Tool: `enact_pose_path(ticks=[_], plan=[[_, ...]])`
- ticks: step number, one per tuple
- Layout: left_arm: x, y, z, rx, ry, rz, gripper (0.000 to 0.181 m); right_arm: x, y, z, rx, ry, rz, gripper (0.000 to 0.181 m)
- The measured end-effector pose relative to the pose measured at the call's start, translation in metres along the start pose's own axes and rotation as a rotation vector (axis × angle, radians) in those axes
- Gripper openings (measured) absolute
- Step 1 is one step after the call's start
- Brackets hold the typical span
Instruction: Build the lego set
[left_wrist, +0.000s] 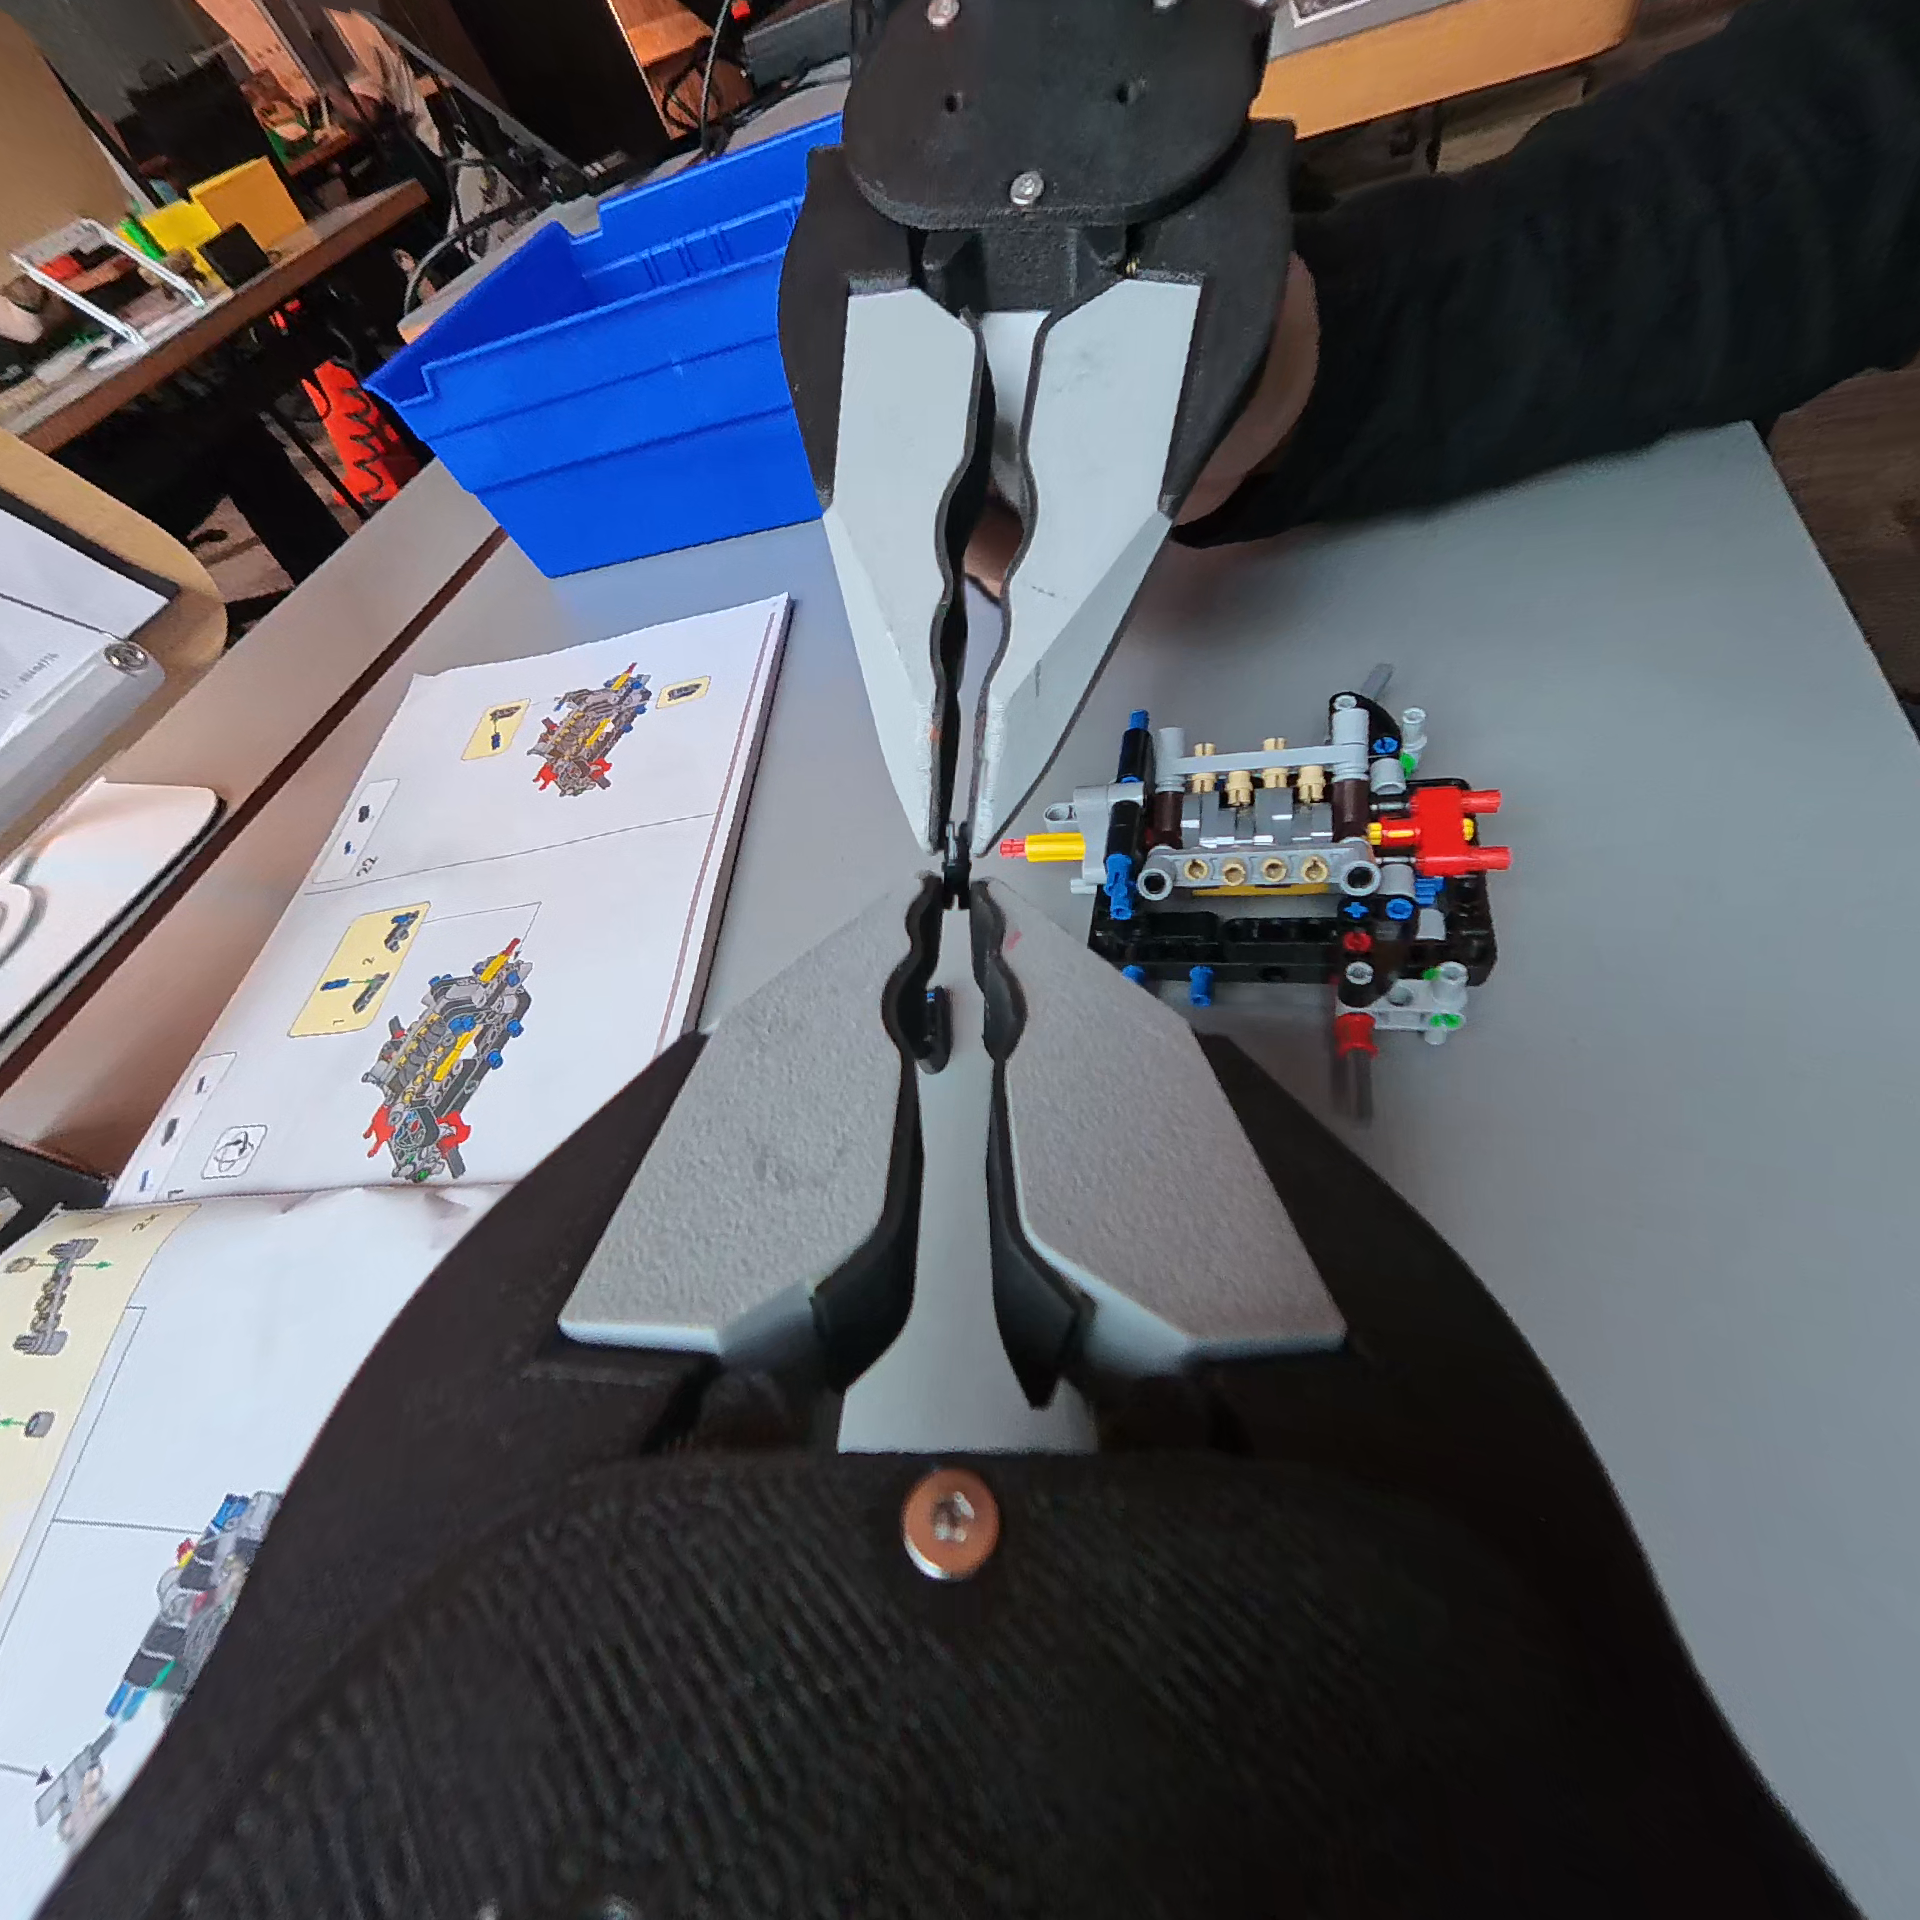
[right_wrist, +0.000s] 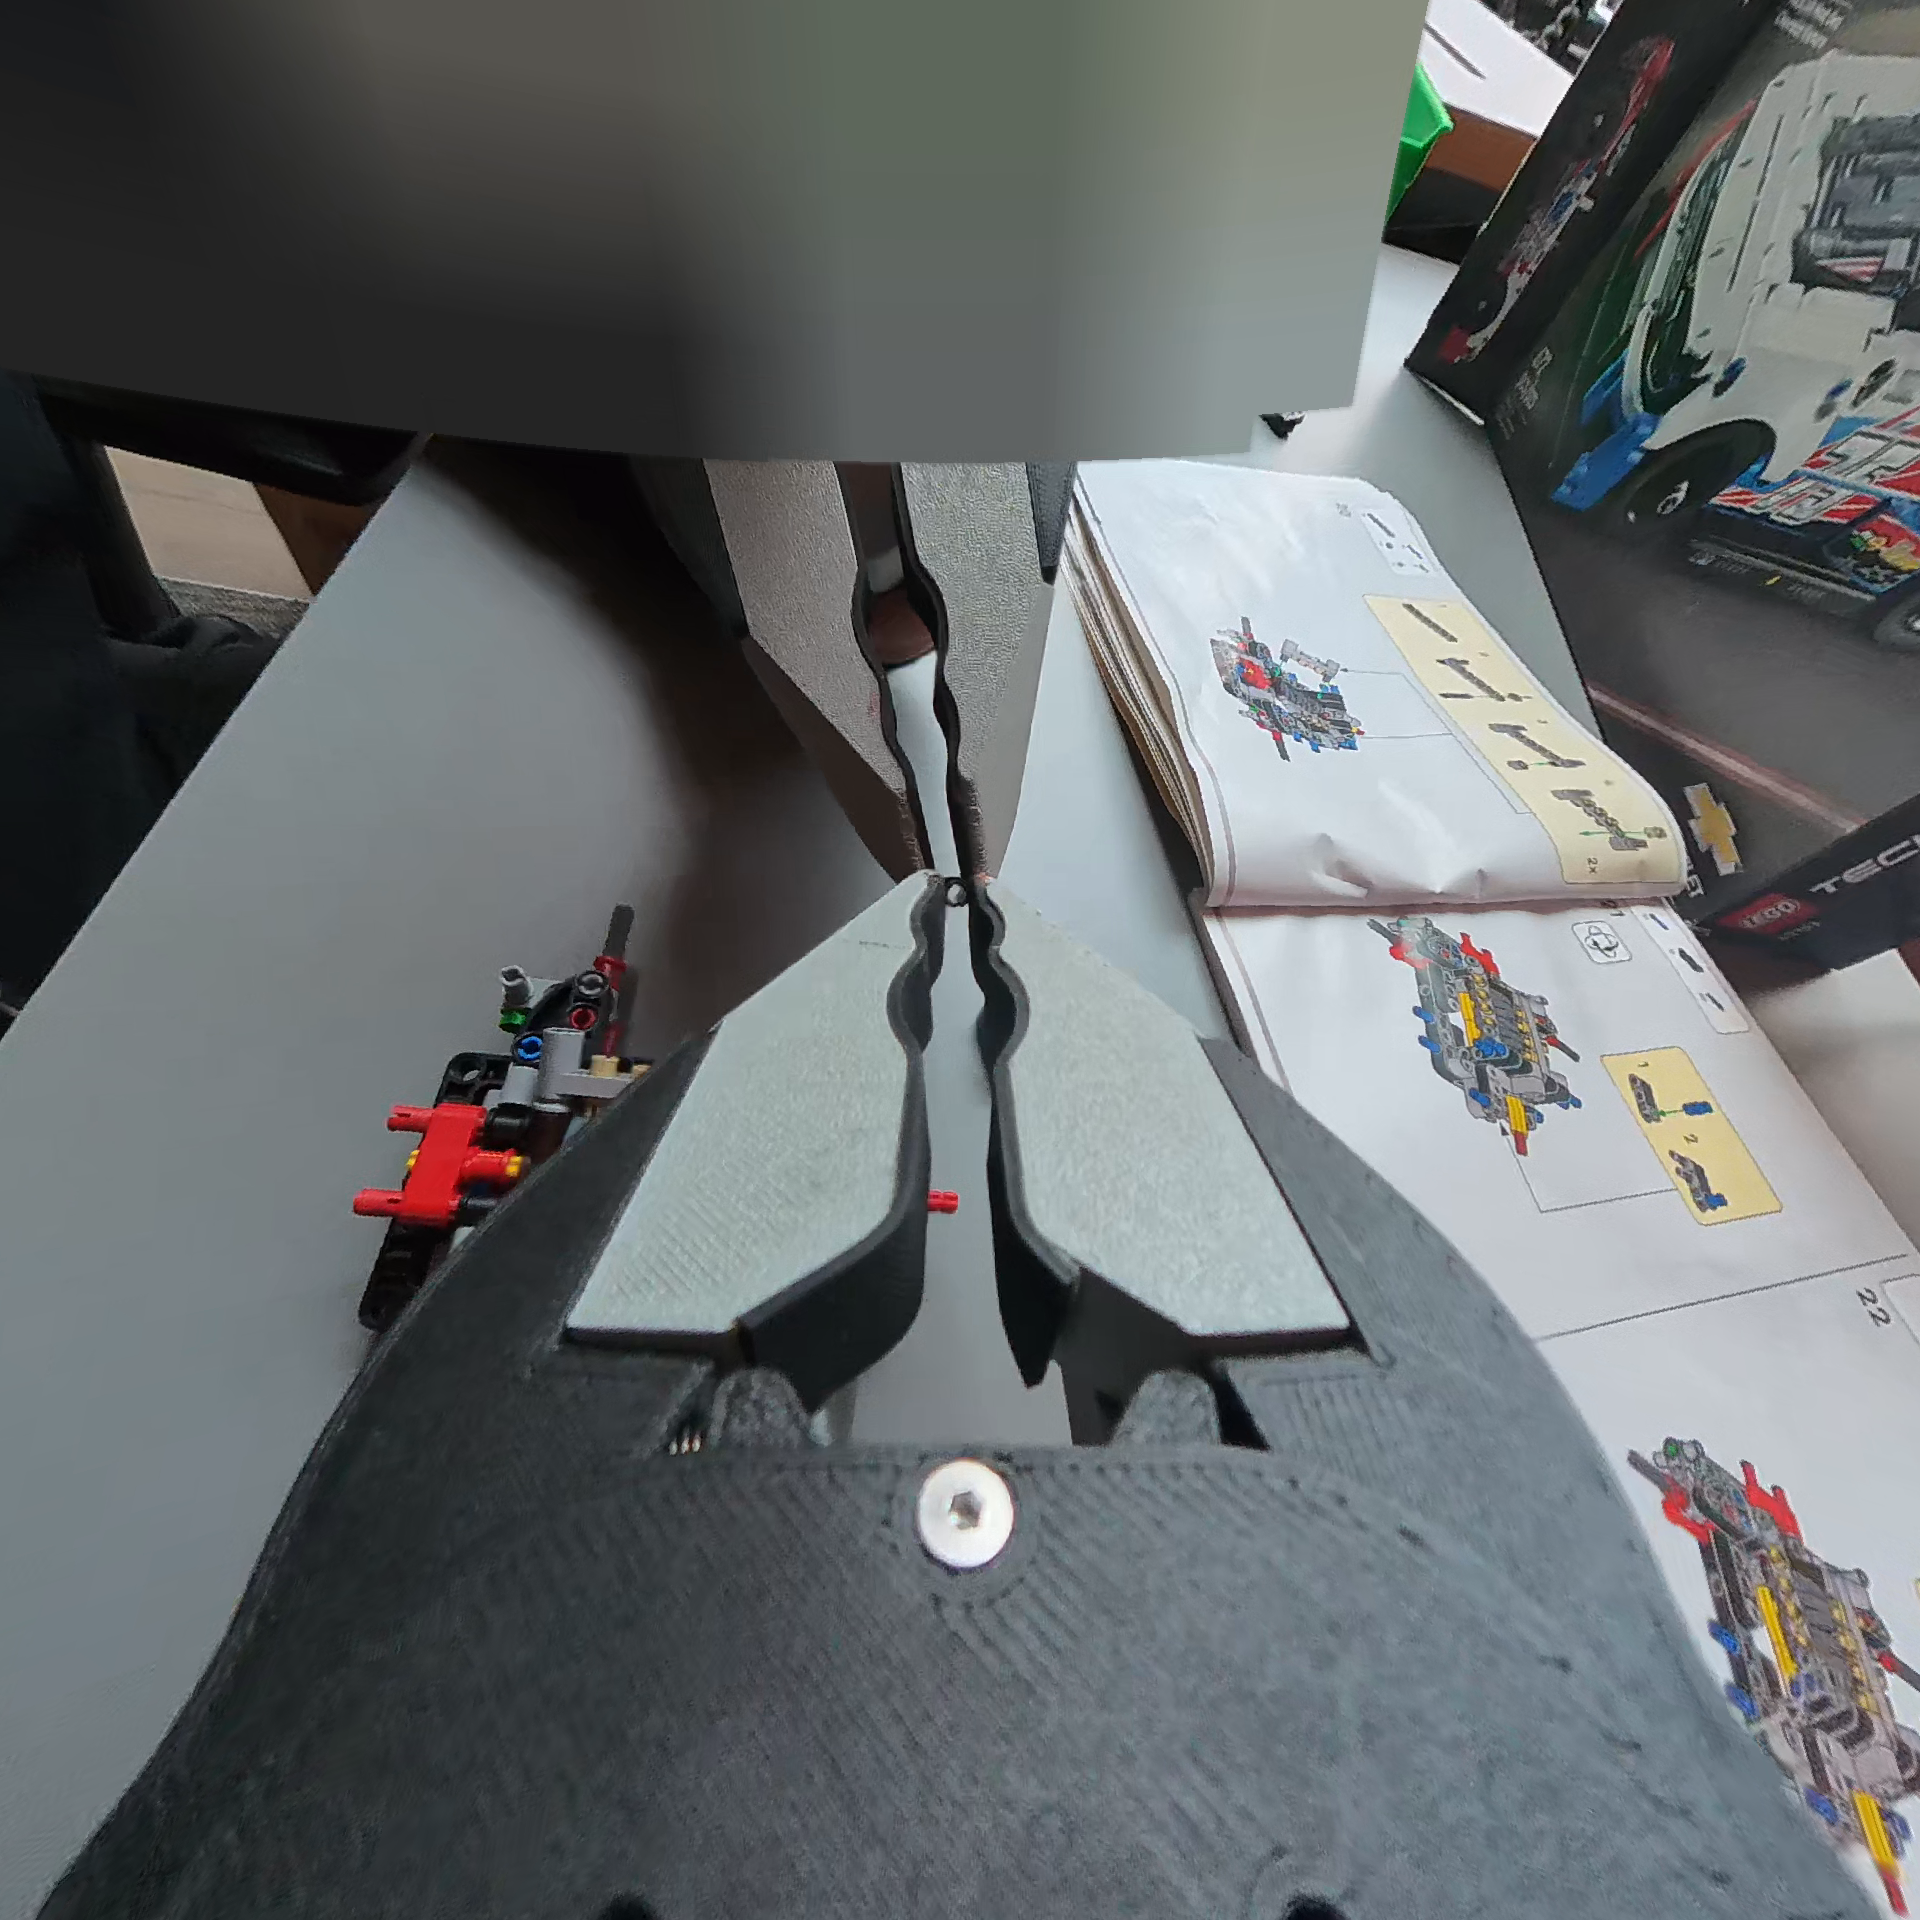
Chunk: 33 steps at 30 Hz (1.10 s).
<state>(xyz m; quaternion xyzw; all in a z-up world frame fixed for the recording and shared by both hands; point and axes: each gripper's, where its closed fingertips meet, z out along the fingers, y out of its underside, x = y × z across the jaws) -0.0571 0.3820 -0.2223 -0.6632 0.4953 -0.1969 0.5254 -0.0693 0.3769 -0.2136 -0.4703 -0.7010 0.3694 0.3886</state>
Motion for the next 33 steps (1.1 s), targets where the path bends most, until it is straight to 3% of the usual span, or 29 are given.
enact_pose_path(ticks=[6,16,33], plan=[[-0.006,0.033,0.002,-0.15,0.078,-0.123,0.008,0.015,0.016,0.005,-0.133,0.028,0.061,0.001],[-0.007,0.062,0.018,-0.349,0.137,-0.145,0.009,0.018,0.04,0.025,-0.388,-0.108,-0.017,0.001],[-0.007,0.061,0.022,-0.357,0.145,-0.15,0.004,0.012,0.051,0.028,-0.513,-0.197,-0.053,0.001]])
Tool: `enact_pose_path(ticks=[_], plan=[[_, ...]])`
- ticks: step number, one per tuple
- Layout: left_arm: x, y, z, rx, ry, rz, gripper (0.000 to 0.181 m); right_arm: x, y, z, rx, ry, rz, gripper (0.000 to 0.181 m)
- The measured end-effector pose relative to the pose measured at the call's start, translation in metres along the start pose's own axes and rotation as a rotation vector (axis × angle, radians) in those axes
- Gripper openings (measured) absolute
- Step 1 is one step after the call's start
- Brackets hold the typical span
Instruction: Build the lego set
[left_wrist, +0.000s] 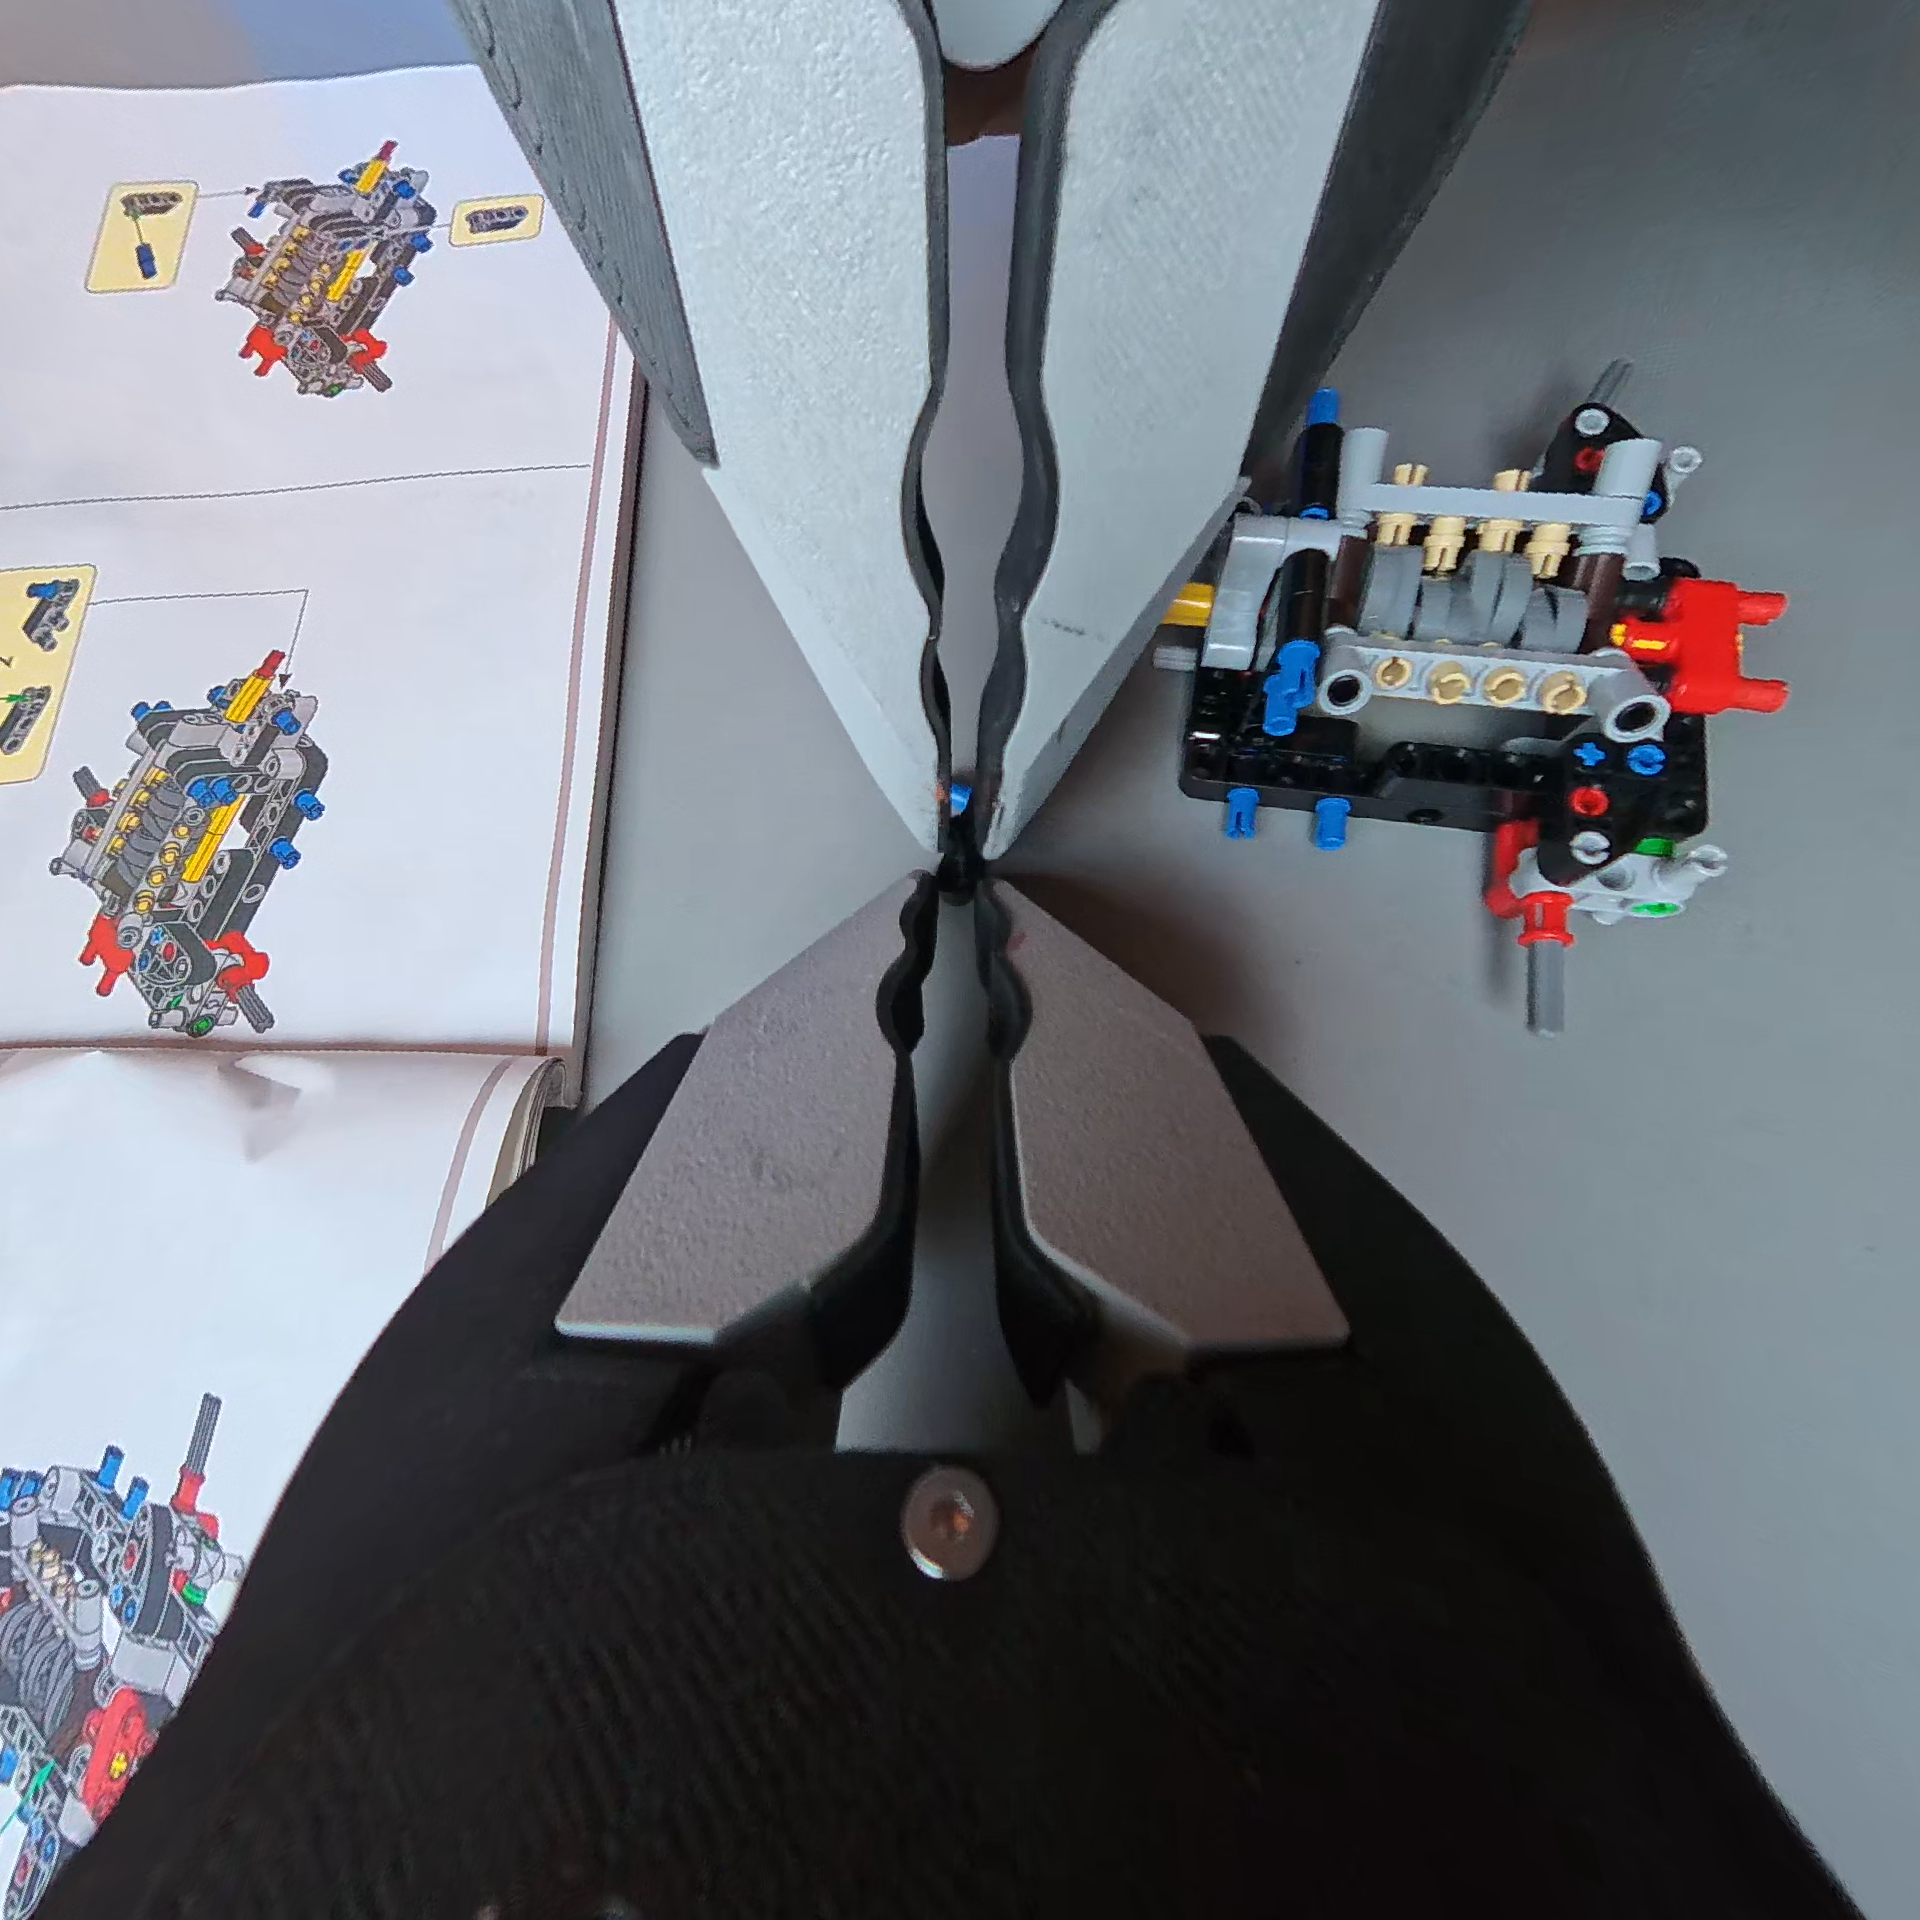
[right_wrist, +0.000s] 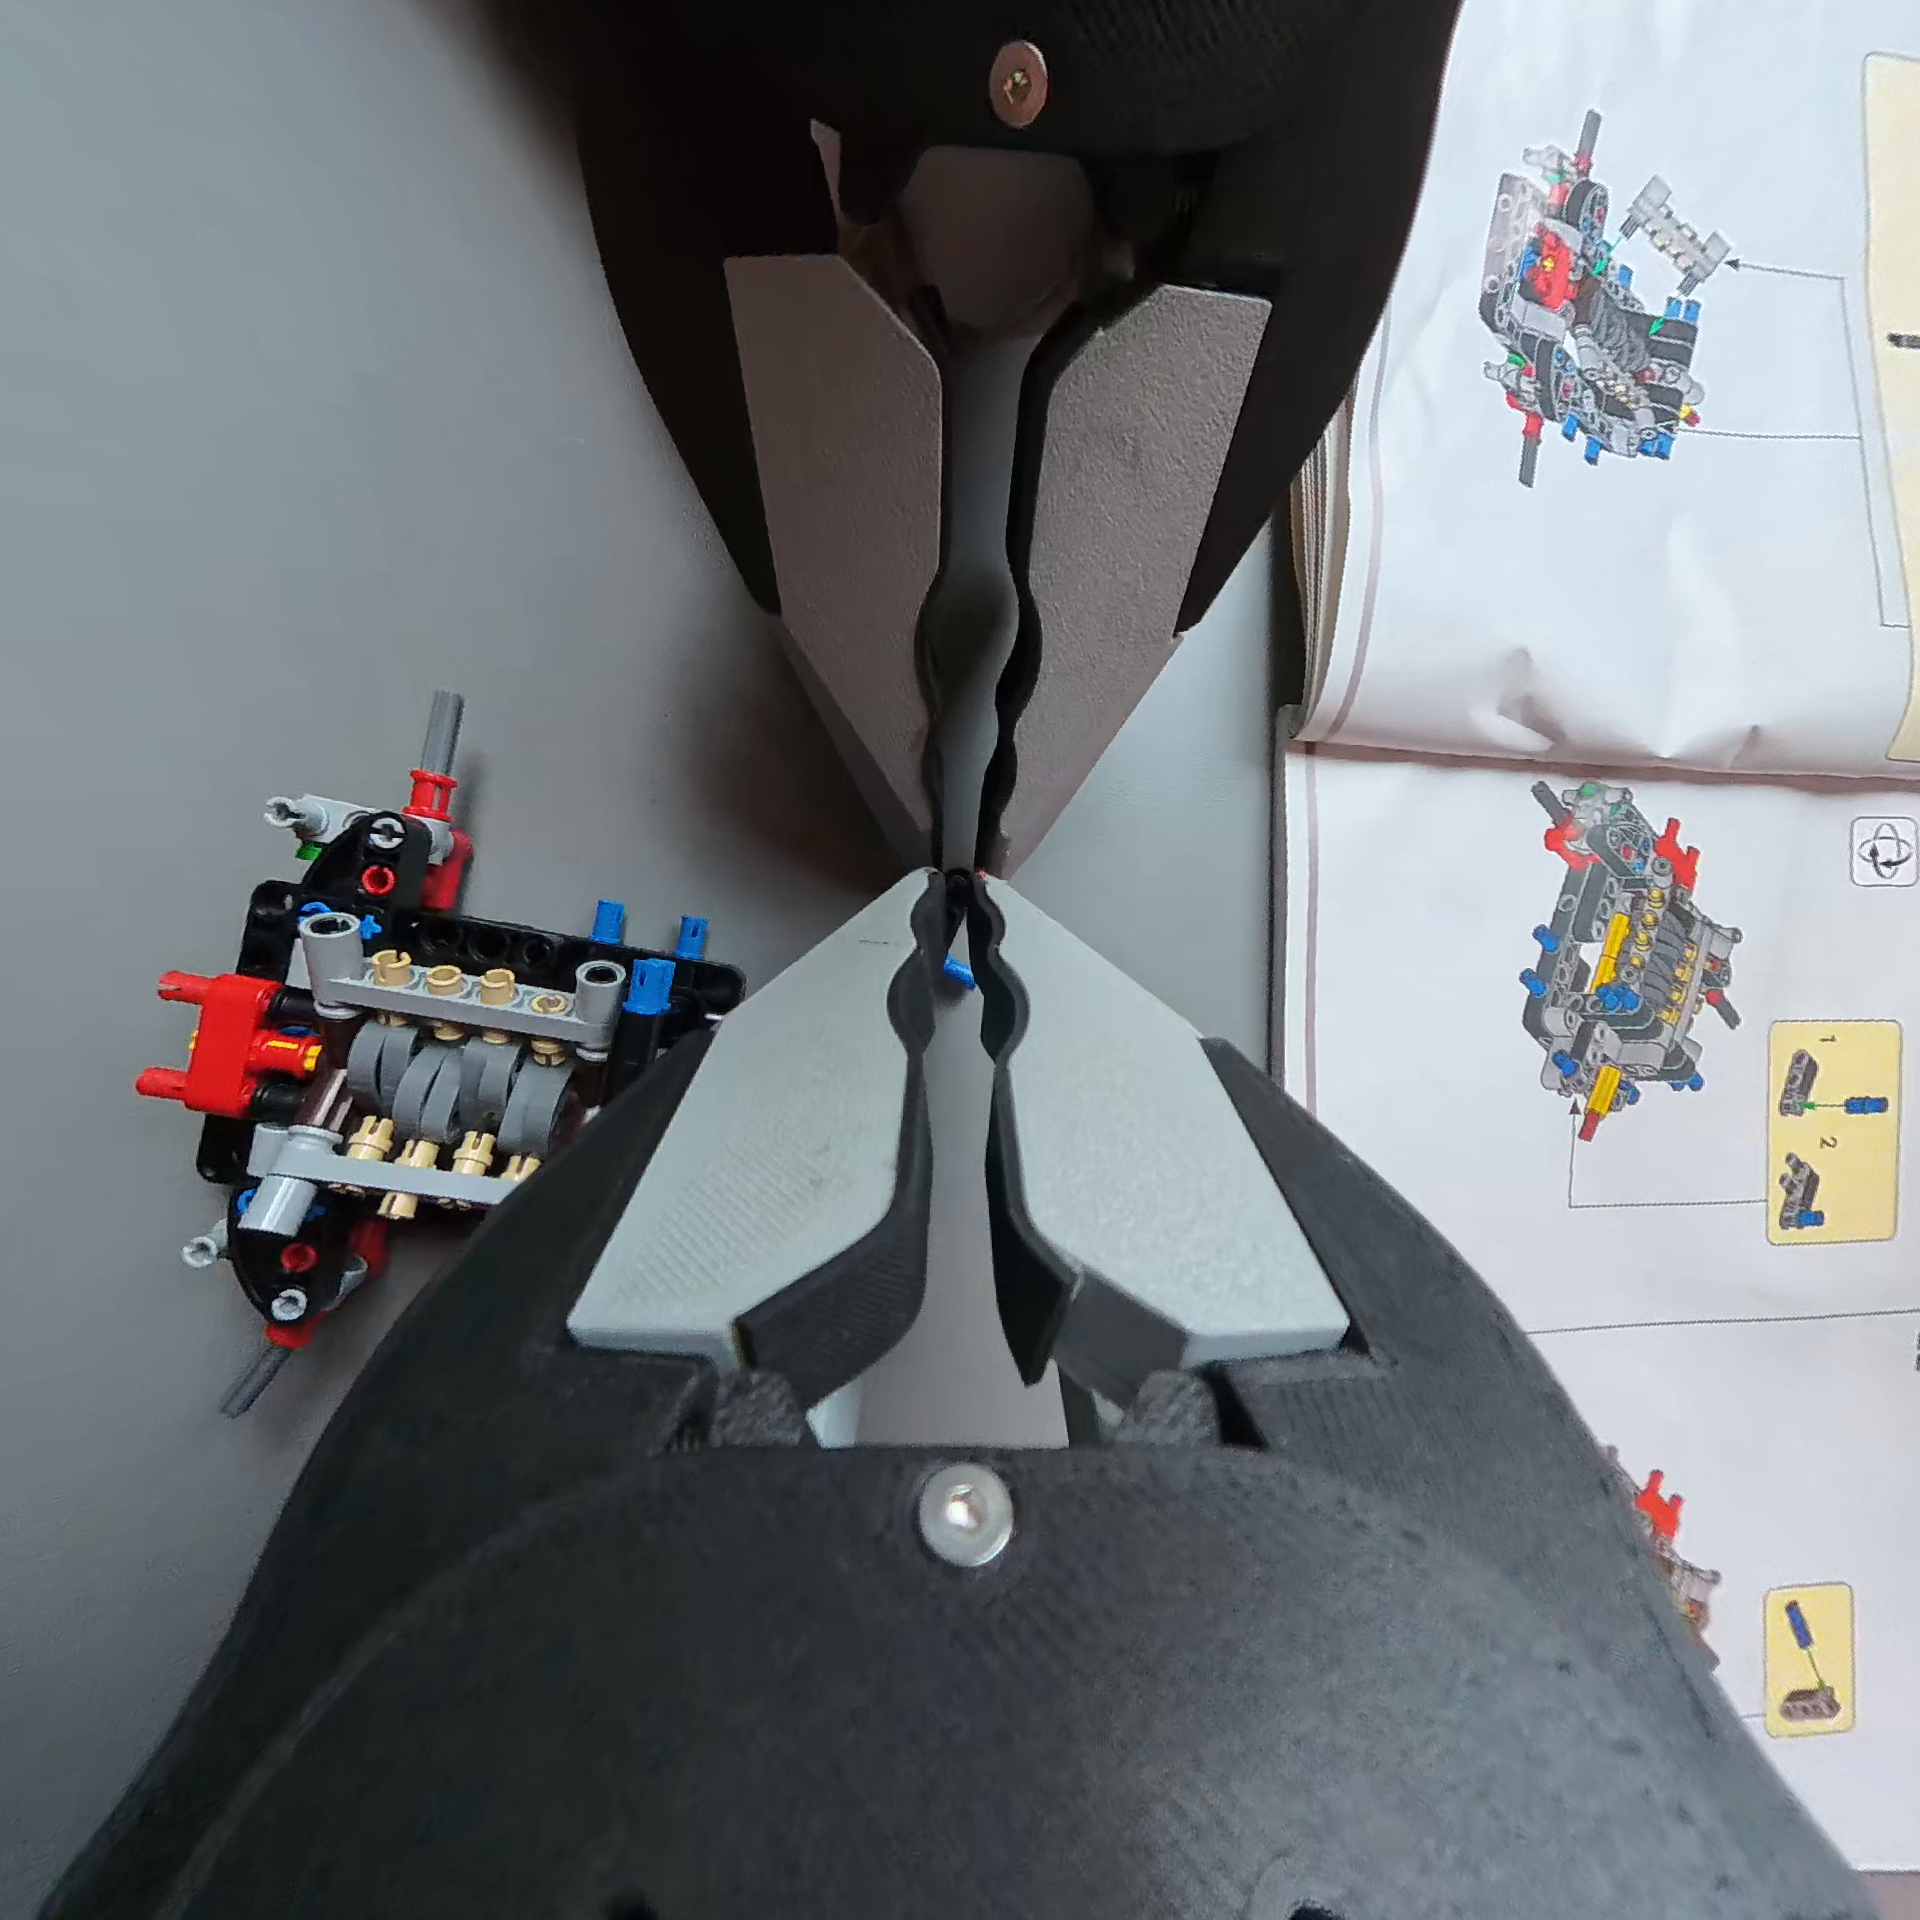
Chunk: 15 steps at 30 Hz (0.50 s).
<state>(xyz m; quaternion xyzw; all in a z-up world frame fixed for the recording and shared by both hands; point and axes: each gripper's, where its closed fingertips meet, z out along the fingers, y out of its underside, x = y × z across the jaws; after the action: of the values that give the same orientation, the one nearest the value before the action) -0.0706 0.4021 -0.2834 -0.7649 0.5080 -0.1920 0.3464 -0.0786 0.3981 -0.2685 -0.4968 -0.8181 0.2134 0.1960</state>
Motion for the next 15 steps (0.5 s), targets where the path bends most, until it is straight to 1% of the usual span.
enact_pose_path(ticks=[4,7,8,12,15], plan=[[0.0,0.0,0.0,0.0,0.0,-0.001,0.005,0.004,0.001,-0.001,-0.012,0.012,0.022,0.001],[0.0,0.0,0.0,0.001,0.007,-0.009,0.005,0.002,0.0,-0.002,0.012,-0.009,0.047,0.001],[0.0,0.0,0.0,0.001,0.011,-0.013,0.004,0.004,0.002,-0.002,0.005,0.008,0.048,0.001],[0.0,0.0,0.0,0.0,0.056,-0.041,0.004,0.012,0.002,-0.013,0.087,0.06,0.128,0.001],[-0.003,0.0,0.0,0.001,0.067,-0.062,0.004,0.011,0.012,-0.01,0.089,0.055,0.171,0.001]])
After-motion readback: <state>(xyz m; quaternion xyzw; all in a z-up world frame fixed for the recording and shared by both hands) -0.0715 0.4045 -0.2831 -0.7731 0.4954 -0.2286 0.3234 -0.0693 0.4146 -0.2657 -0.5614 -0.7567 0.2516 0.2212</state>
